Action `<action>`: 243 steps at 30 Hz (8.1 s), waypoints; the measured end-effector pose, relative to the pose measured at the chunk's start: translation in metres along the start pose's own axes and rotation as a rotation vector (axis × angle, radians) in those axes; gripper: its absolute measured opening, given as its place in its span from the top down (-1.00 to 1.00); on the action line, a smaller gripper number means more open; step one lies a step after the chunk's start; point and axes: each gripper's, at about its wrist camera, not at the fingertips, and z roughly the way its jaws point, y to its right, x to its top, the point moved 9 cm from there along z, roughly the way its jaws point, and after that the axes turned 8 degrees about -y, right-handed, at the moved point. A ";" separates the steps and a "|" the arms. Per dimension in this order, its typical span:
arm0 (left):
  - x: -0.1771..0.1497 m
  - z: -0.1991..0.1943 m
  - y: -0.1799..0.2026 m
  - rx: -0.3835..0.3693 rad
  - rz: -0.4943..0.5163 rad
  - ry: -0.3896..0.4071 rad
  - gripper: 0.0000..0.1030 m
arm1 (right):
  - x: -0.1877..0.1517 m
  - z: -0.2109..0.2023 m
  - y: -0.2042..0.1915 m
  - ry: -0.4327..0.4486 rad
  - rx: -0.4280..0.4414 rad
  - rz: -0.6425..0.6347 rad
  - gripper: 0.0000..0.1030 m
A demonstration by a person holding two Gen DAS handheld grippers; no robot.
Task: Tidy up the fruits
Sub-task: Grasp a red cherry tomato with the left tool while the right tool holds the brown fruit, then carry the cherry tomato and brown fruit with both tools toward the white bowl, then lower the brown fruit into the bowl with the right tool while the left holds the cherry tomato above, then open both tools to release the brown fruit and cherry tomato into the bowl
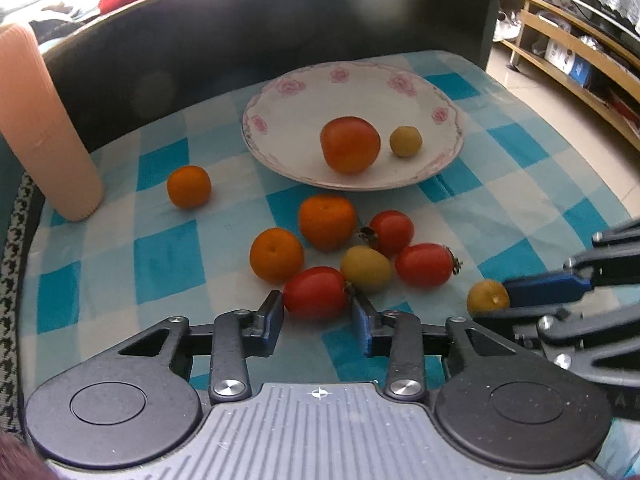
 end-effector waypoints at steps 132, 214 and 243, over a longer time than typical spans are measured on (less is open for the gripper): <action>0.060 -0.043 0.013 0.139 0.057 0.103 0.15 | 0.063 -0.032 0.016 0.139 -0.190 0.011 0.23; 0.139 0.025 -0.017 0.090 -0.059 0.142 0.14 | 0.142 0.043 0.080 0.147 -0.110 0.139 0.21; 0.140 0.008 -0.016 0.088 -0.080 0.153 -0.10 | 0.144 0.028 0.084 0.173 -0.134 0.157 0.17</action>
